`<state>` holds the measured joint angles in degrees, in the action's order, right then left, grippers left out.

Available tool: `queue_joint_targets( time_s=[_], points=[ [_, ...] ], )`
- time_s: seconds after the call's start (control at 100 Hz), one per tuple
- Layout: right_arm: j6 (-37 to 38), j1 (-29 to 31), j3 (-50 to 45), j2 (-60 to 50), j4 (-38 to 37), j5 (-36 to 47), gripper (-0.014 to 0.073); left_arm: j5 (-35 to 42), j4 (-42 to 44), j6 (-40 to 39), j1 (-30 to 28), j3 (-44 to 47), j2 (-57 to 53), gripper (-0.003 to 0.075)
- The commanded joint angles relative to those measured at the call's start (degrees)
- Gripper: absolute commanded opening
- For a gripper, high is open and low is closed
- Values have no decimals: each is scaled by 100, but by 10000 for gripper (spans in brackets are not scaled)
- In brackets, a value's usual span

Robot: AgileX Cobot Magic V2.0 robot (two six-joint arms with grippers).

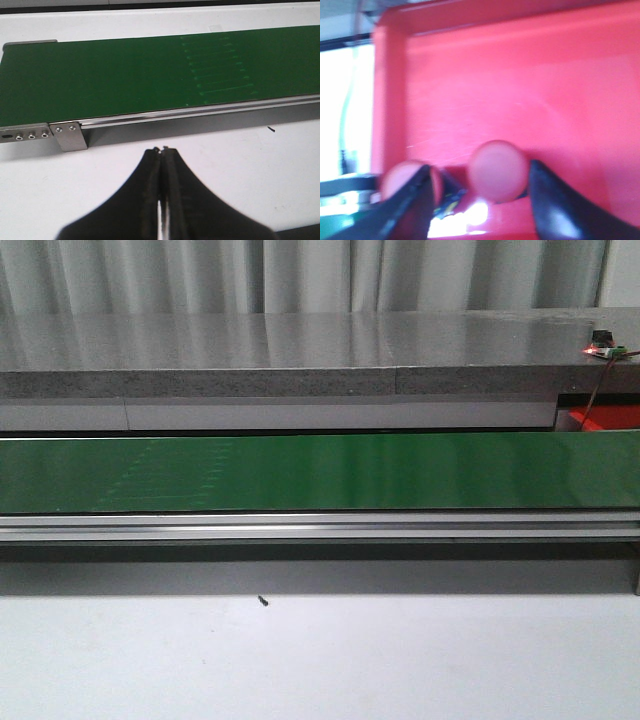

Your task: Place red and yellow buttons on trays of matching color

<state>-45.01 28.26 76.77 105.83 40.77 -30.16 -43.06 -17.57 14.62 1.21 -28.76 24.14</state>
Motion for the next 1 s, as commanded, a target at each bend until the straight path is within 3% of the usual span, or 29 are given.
queue_joint_targets(
  time_s=[0.0, 0.18, 0.57, 0.74, 0.83, 0.99],
  points=[
    [-35, -134, 151, -550, 70, -134, 256, 393, -149, -22, 51, -157, 30, -20],
    [-35, -523, 118, -1041, 8, -327, -76, 393, -149, -22, 51, -157, 30, -20],
    [-35, -1539, -646, -2027, 5, -140, -59, 393, -149, -22, 51, -157, 30, -20],
    [63, -1668, -1054, -2463, 91, -41, -59, 393, -149, -22, 51, -157, 30, -20],
    [797, -1654, -1321, -2766, -250, 115, -59, 393, -149, -22, 51, -157, 30, -20],
    [3111, -1780, -1785, -3432, -2102, 457, -59, 393, -149, -22, 51, -157, 30, -20]
  ],
)
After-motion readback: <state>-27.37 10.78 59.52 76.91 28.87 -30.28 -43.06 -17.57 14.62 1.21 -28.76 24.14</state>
